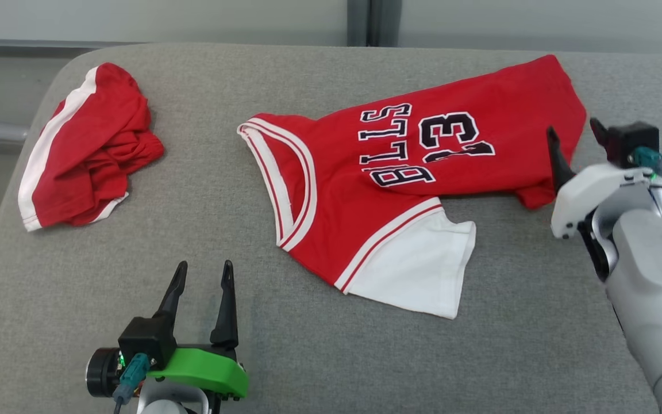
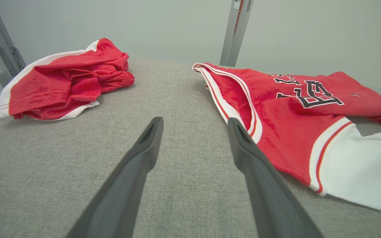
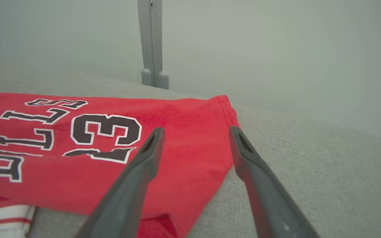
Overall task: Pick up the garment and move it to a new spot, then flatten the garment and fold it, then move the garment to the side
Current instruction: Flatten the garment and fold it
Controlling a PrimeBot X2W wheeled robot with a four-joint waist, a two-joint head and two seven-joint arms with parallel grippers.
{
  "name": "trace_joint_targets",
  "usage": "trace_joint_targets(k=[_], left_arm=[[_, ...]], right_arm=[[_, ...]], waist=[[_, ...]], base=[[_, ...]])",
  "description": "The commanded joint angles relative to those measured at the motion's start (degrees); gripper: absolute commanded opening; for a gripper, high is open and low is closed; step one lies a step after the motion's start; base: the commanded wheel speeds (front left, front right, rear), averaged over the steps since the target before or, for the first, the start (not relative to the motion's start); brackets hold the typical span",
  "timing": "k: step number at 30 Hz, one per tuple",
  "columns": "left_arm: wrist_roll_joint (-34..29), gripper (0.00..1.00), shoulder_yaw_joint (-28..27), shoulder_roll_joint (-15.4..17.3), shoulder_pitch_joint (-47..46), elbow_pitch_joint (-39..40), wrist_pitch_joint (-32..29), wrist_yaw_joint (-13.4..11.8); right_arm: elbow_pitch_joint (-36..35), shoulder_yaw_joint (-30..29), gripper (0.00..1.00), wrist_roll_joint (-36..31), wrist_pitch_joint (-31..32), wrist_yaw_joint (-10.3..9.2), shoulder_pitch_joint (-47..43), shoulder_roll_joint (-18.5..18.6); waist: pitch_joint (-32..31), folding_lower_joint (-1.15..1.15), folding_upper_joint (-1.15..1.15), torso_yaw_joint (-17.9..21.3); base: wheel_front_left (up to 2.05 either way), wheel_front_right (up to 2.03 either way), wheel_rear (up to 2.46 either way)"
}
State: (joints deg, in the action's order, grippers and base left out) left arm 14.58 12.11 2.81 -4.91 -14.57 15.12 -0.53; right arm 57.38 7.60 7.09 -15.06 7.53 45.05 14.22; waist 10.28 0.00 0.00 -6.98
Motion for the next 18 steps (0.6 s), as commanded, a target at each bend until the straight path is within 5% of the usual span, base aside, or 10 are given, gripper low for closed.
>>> trace_joint_targets(k=[1,8,18], left_arm=[[-0.2,1.00,-0.3,0.2,1.0,0.2,0.0,-0.2],[-0.7,1.00,-0.4,0.1,0.3,0.5,0.1,0.5],[-1.2,1.00,-0.5,0.1,-1.4,0.4,0.1,0.7]], right_arm=[[-1.0,-0.5,1.00,1.6,-0.1,-0.08,-3.0,0.0],[-2.2,-1.9,1.00,6.9,-0.2,-0.08,-10.4,-2.1],[3.9,-3.2,1.00,8.4,-0.2,-0.08,-6.3,-2.5]], waist=[[-2.4,0.00,0.00,2.6],[-0.7,0.00,0.00,2.1],[2.7,0.00,0.00,-1.5]], base=[[0.00,0.00,0.00],[0.00,0.00,0.00],[0.00,0.00,0.00]])
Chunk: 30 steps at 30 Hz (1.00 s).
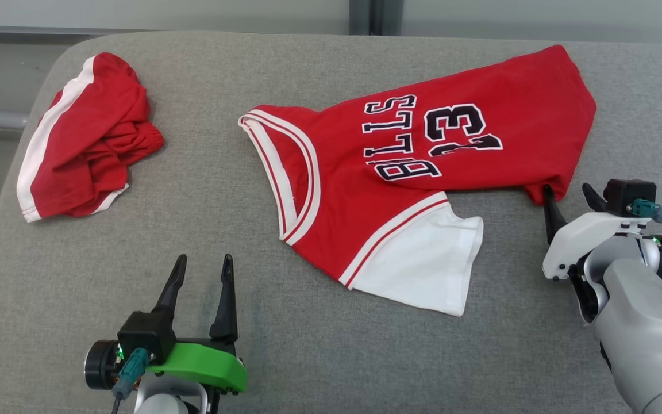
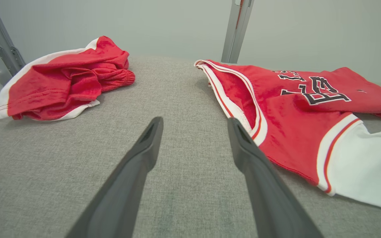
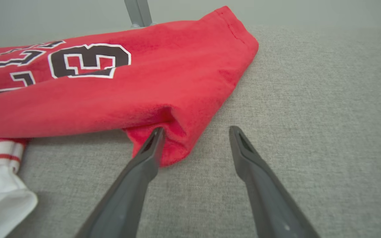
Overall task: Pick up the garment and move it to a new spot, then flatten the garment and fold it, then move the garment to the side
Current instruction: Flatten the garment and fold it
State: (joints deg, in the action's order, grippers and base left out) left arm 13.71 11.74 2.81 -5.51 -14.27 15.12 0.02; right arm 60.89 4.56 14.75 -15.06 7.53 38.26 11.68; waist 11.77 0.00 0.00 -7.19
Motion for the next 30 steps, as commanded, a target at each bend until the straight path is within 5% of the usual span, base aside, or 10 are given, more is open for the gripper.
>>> trace_joint_targets(k=[1,3,4,6,18,30], left_arm=[[-0.4,1.00,-0.2,0.1,-0.9,0.1,0.1,0.2],[-0.5,1.00,-0.3,0.1,-1.0,0.1,0.1,0.3],[-0.6,1.00,-0.4,0.1,-1.1,0.1,0.1,0.3],[-0.6,1.00,-0.5,0.1,-1.0,0.1,0.1,0.3],[0.6,1.00,-0.6,0.1,1.1,0.3,0.1,-0.6],[1.4,1.00,0.7,0.2,1.9,-0.2,0.1,-0.7]], right_arm=[[0.9,-0.5,0.93,0.8,-0.2,-0.08,0.9,-0.1],[2.1,-1.0,0.49,0.9,-0.2,-0.08,1.9,0.0],[2.8,-1.1,0.40,0.6,-0.2,-0.08,2.3,0.2],[3.4,-1.3,0.00,0.1,-0.2,-0.08,3.1,0.6],[-10.6,-10.2,0.00,-10.1,-0.2,-0.08,-2.5,4.5],[-23.1,-10.4,0.00,-18.9,5.8,-0.08,-7.7,0.1]], waist=[[1.4,0.00,0.00,-1.5],[1.9,0.00,0.00,-1.9],[2.0,0.00,0.00,-2.0],[2.2,0.00,0.00,-2.2],[-0.9,0.00,0.00,0.7],[-3.1,0.00,0.00,0.6]], base=[[0.00,0.00,0.00],[0.00,0.00,0.00],[0.00,0.00,0.00],[0.00,0.00,0.00],[0.00,0.00,0.00],[0.00,0.00,0.00]])
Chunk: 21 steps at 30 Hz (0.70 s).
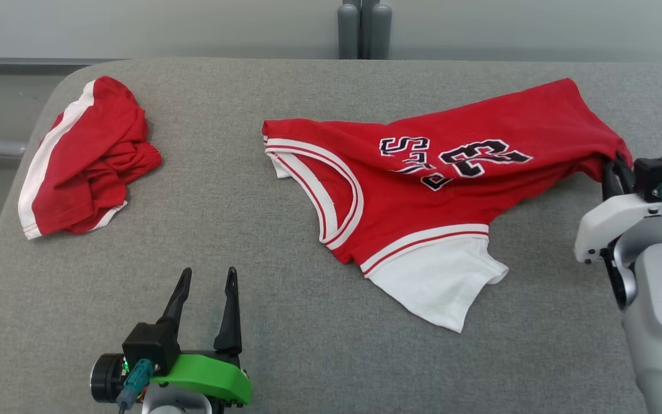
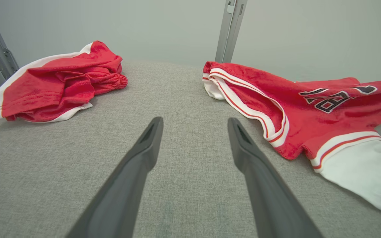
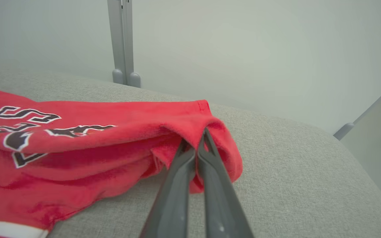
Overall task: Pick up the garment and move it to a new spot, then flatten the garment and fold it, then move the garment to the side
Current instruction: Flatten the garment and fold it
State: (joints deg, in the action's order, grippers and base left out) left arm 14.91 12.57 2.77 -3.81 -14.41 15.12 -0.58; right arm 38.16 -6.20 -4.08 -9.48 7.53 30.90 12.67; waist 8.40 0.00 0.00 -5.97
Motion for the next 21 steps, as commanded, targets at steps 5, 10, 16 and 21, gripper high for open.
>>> trace_joint_targets(k=[5,10,16,21], left_arm=[[0.5,1.00,0.5,0.2,-0.5,-0.3,0.1,-0.1],[1.2,1.00,1.5,0.2,-1.5,-0.4,0.1,-0.4],[1.5,1.00,2.2,0.2,-1.6,-0.5,0.1,-0.8],[1.6,1.00,1.6,0.2,-1.0,-0.3,0.1,-1.1]], right_arm=[[1.6,4.3,0.00,-2.6,3.1,-0.08,3.5,-1.7],[7.5,9.1,0.00,-5.1,4.1,-0.08,8.4,-3.3],[15.8,13.3,0.62,-5.7,2.1,-0.08,12.7,-5.0],[20.1,14.0,1.00,-3.7,-1.8,-0.08,14.4,-6.3]], waist=[[1.7,0.00,0.00,-3.3],[3.0,0.00,0.00,-6.4],[3.8,0.00,0.00,-9.3],[3.9,0.00,0.00,-9.1]], base=[[0.00,0.00,0.00],[0.00,0.00,0.00],[0.00,0.00,0.00],[0.00,0.00,0.00]])
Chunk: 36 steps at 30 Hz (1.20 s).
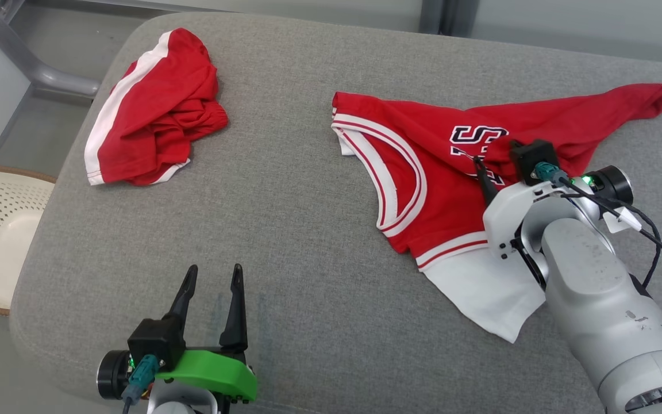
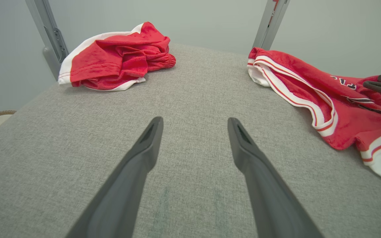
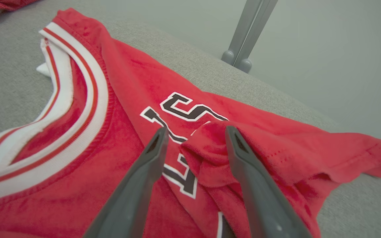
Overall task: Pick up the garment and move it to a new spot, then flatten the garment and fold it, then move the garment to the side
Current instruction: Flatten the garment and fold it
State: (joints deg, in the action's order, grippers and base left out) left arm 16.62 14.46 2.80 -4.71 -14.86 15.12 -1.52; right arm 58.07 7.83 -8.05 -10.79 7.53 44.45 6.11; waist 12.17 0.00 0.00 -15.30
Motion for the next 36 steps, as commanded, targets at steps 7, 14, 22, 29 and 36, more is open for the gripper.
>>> trace_joint_targets(k=[7,14,22,29,36], left_arm=[[-0.8,1.00,-0.8,0.2,0.5,0.5,0.0,-0.1],[-1.2,1.00,-1.3,0.2,0.7,0.5,0.0,0.2],[-1.3,1.00,-0.8,0.2,-1.0,0.2,0.0,0.6],[-0.4,1.00,-0.3,0.2,-1.5,0.3,0.0,0.2],[-0.2,1.00,0.0,0.2,-1.9,0.4,0.0,0.0]], right_arm=[[-1.1,0.2,1.00,4.9,-3.9,-0.08,-0.1,-0.5],[-7.0,-0.5,1.00,10.4,-4.4,-0.08,-5.4,0.7],[-6.0,-1.3,1.00,14.2,-2.6,-0.08,-4.3,0.6],[-1.2,-4.6,1.00,16.3,-1.5,-0.08,-0.8,0.3],[5.6,-8.1,0.27,15.3,-1.2,-0.08,2.9,0.7]], waist=[[-0.5,0.00,0.00,3.7],[-0.8,0.00,0.00,7.2],[0.8,0.00,0.00,5.2],[1.9,0.00,0.00,1.9],[2.5,0.00,0.00,0.1]], base=[[0.00,0.00,0.00],[0.00,0.00,0.00],[0.00,0.00,0.00],[0.00,0.00,0.00],[0.00,0.00,0.00]])
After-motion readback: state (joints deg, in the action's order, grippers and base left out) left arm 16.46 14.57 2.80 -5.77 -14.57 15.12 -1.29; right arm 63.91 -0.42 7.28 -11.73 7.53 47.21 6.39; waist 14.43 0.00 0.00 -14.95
